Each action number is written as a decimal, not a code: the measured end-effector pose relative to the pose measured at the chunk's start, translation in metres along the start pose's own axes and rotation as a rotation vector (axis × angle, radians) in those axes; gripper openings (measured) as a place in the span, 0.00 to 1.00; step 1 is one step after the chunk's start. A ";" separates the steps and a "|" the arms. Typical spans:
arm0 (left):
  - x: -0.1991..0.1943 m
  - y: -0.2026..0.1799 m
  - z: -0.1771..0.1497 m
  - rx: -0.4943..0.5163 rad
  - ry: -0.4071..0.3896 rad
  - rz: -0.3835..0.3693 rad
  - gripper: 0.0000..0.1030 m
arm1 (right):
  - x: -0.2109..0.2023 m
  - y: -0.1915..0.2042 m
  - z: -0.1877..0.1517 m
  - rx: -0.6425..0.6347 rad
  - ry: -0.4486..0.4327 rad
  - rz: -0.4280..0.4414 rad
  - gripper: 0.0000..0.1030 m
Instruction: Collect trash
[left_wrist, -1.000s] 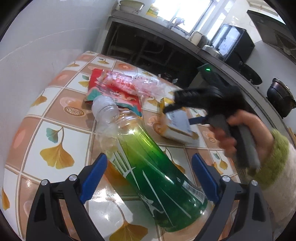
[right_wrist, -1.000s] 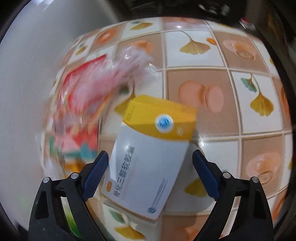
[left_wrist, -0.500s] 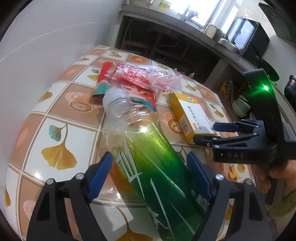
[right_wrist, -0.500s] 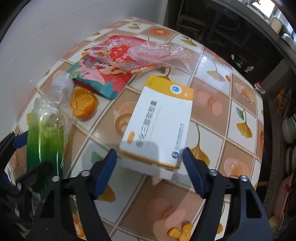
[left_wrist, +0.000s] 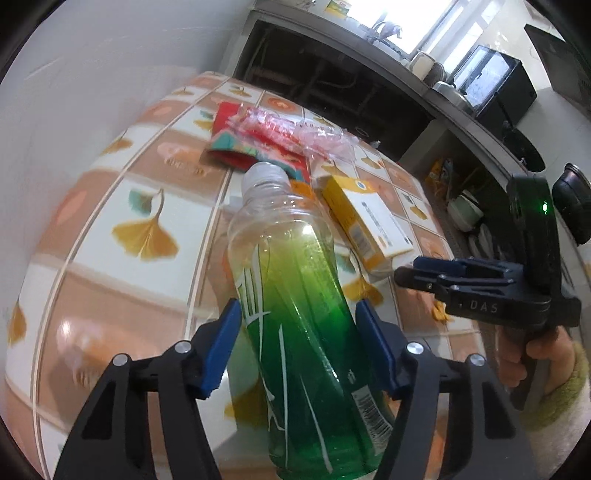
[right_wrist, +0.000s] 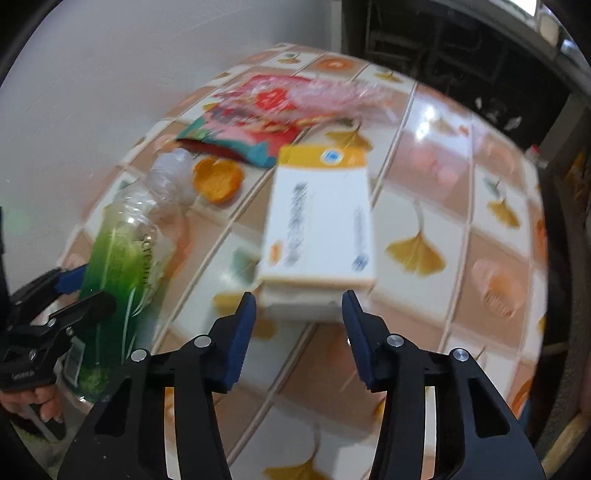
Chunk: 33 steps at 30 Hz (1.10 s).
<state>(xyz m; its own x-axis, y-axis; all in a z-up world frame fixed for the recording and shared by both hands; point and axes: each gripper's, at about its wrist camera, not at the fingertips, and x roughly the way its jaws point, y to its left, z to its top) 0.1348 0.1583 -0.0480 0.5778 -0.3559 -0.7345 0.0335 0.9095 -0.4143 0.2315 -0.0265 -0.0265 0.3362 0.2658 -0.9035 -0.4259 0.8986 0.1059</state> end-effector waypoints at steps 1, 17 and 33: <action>-0.003 0.000 -0.003 0.001 0.004 0.000 0.59 | -0.002 0.004 -0.007 -0.004 -0.001 0.008 0.44; -0.036 0.000 -0.045 -0.028 0.112 -0.046 0.59 | -0.053 0.018 -0.070 0.114 -0.120 0.175 0.58; -0.032 0.006 -0.040 -0.057 0.146 -0.063 0.60 | -0.020 -0.044 0.027 0.197 -0.099 0.098 0.82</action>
<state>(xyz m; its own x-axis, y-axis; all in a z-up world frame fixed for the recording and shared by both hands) 0.0834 0.1664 -0.0482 0.4513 -0.4432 -0.7745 0.0175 0.8722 -0.4889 0.2666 -0.0621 -0.0016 0.3860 0.3789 -0.8411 -0.2911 0.9152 0.2787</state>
